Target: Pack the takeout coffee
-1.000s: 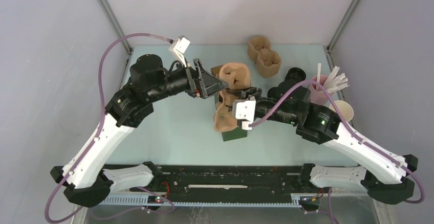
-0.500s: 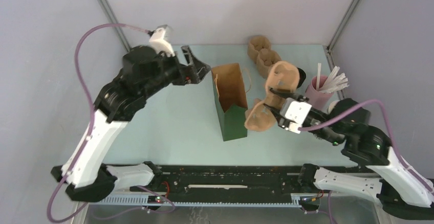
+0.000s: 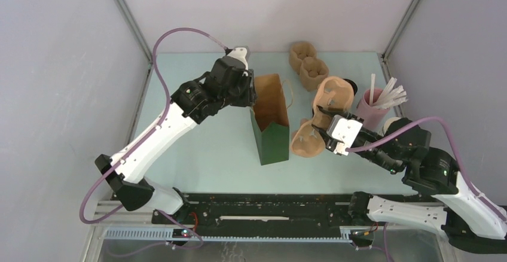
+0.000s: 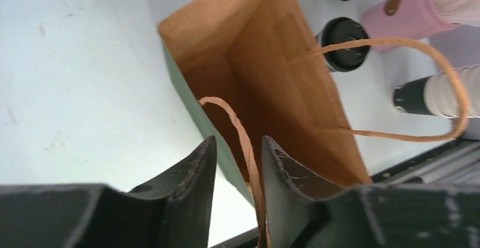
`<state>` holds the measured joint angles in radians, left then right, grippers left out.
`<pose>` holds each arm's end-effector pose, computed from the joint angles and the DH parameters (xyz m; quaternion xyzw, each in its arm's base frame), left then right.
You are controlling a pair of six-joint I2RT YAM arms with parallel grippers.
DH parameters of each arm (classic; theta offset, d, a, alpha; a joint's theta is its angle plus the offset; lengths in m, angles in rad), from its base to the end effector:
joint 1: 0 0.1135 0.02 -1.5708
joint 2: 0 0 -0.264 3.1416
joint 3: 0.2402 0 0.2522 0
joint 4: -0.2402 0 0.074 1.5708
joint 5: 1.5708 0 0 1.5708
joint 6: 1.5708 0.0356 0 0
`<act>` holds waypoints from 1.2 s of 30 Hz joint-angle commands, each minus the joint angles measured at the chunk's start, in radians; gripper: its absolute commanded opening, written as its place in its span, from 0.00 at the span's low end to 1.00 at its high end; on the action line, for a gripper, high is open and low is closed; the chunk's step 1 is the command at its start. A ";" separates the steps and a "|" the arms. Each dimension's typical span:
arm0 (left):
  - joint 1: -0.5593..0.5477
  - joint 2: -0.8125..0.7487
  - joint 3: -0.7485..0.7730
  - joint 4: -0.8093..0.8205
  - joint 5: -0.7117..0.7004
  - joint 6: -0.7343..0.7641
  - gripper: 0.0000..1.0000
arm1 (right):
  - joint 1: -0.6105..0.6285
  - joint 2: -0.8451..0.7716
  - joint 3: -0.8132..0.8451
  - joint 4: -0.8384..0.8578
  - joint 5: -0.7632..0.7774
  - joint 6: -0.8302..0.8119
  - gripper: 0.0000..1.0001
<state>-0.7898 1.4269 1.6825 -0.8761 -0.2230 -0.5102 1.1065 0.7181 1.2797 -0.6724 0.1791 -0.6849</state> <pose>0.2115 -0.2021 0.4315 0.0727 0.8822 -0.1964 0.4218 0.0527 0.0910 0.4564 -0.5421 0.5104 0.0738 0.6634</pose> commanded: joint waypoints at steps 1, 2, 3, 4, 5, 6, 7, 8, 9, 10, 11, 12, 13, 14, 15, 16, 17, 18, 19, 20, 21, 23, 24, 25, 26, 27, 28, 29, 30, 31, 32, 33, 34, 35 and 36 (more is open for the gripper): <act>0.002 -0.055 -0.003 0.049 -0.117 0.057 0.32 | 0.009 0.025 0.011 0.038 0.016 0.024 0.45; 0.001 -0.054 0.004 0.048 -0.122 0.081 0.23 | 0.009 0.028 0.012 0.048 0.016 0.029 0.45; 0.001 -0.056 0.014 0.043 -0.134 0.122 0.14 | 0.009 0.033 0.011 0.059 0.014 0.033 0.45; 0.001 -0.058 0.033 0.037 -0.148 0.155 0.07 | 0.007 0.037 0.011 0.068 0.013 0.036 0.45; 0.002 -0.063 0.052 0.032 -0.173 0.195 0.01 | 0.007 0.043 0.011 0.078 0.013 0.039 0.45; 0.001 -0.072 0.070 0.031 -0.191 0.239 0.00 | 0.006 0.051 0.012 0.090 0.020 0.045 0.45; 0.001 -0.084 0.089 0.032 -0.203 0.281 0.00 | 0.004 0.059 0.012 0.105 0.026 0.052 0.45; 0.002 -0.096 0.107 0.032 -0.212 0.321 0.00 | 0.002 0.067 0.011 0.117 0.026 0.059 0.44; 0.001 -0.109 0.122 0.034 -0.213 0.352 0.00 | 0.000 0.076 0.012 0.129 0.026 0.067 0.44; 0.003 -0.121 0.132 0.036 -0.209 0.377 0.00 | -0.005 0.092 0.011 0.144 0.029 0.074 0.44; 0.002 -0.131 0.138 0.037 -0.194 0.393 0.00 | -0.009 0.105 0.010 0.164 0.039 0.080 0.45; 0.001 -0.138 0.137 0.034 -0.173 0.395 0.00 | -0.013 0.116 0.011 0.187 0.050 0.083 0.45; 0.002 -0.144 0.126 0.031 -0.144 0.379 0.00 | -0.018 0.129 0.011 0.214 0.062 0.087 0.45; 0.001 -0.152 0.102 0.036 -0.102 0.360 0.00 | -0.022 0.142 0.012 0.239 0.069 0.093 0.46; 0.002 -0.162 0.059 0.051 -0.051 0.343 0.00 | -0.027 0.155 0.011 0.265 0.075 0.097 0.46; 0.002 -0.176 0.013 0.076 -0.008 0.321 0.00 | -0.029 0.170 0.011 0.287 0.083 0.100 0.46; 0.002 -0.191 -0.044 0.104 0.012 0.293 0.00 | -0.032 0.184 0.012 0.307 0.089 0.103 0.46; 0.001 -0.212 -0.097 0.135 0.022 0.259 0.00 | -0.036 0.199 0.011 0.322 0.094 0.103 0.46; 0.001 -0.230 -0.146 0.167 0.042 0.238 0.00 | -0.038 0.216 0.012 0.338 0.095 0.101 0.46; 0.001 -0.242 -0.187 0.201 0.067 0.218 0.00 | -0.043 0.234 0.011 0.354 0.097 0.099 0.46; 0.001 -0.250 -0.217 0.228 0.091 0.195 0.00 | -0.048 0.254 0.011 0.376 0.097 0.096 0.46; 0.002 -0.253 -0.255 0.269 0.127 0.155 0.00 | -0.058 0.289 0.011 0.412 0.090 0.096 0.46; 0.001 -0.249 -0.265 0.277 0.134 0.136 0.00 | -0.061 0.304 0.011 0.433 0.097 0.106 0.46; 0.003 -0.245 -0.268 0.282 0.140 0.118 0.00 | -0.066 0.318 0.011 0.450 0.112 0.130 0.45; 0.003 -0.241 -0.267 0.284 0.141 0.097 0.00 | -0.074 0.335 0.011 0.456 0.121 0.158 0.43; 0.003 -0.241 -0.265 0.289 0.141 0.081 0.00 | -0.078 0.349 0.009 0.453 0.121 0.180 0.43; 0.004 -0.243 -0.265 0.302 0.149 0.062 0.00 | -0.081 0.367 -0.002 0.463 0.123 0.194 0.42; 0.007 -0.247 -0.264 0.317 0.163 0.048 0.00 | -0.082 0.382 -0.018 0.475 0.128 0.198 0.42; 0.007 -0.250 -0.262 0.331 0.177 0.038 0.00 | -0.083 0.392 -0.035 0.489 0.135 0.198 0.42; 0.007 -0.250 -0.256 0.337 0.190 0.027 0.00 | -0.087 0.403 -0.053 0.506 0.140 0.203 0.42; 0.008 -0.249 -0.251 0.340 0.201 0.019 0.00 | -0.095 0.406 -0.072 0.523 0.139 0.212 0.42; 0.009 -0.248 -0.247 0.341 0.207 0.009 0.00 | -0.103 0.405 -0.088 0.535 0.132 0.221 0.42; 0.011 -0.247 -0.245 0.341 0.210 -0.002 0.00 | -0.109 0.402 -0.104 0.544 0.134 0.231 0.41; 0.014 -0.249 -0.246 0.341 0.211 -0.014 0.00 | -0.113 0.397 -0.117 0.546 0.145 0.242 0.41; 0.018 -0.251 -0.247 0.341 0.209 -0.028 0.00 | -0.116 0.389 -0.129 0.547 0.156 0.253 0.41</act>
<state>-0.7799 1.2030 1.4094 -0.6033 -0.0612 -0.4599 1.0073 1.1236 1.1820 -0.2089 0.2951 -0.4995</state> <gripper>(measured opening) 0.017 0.494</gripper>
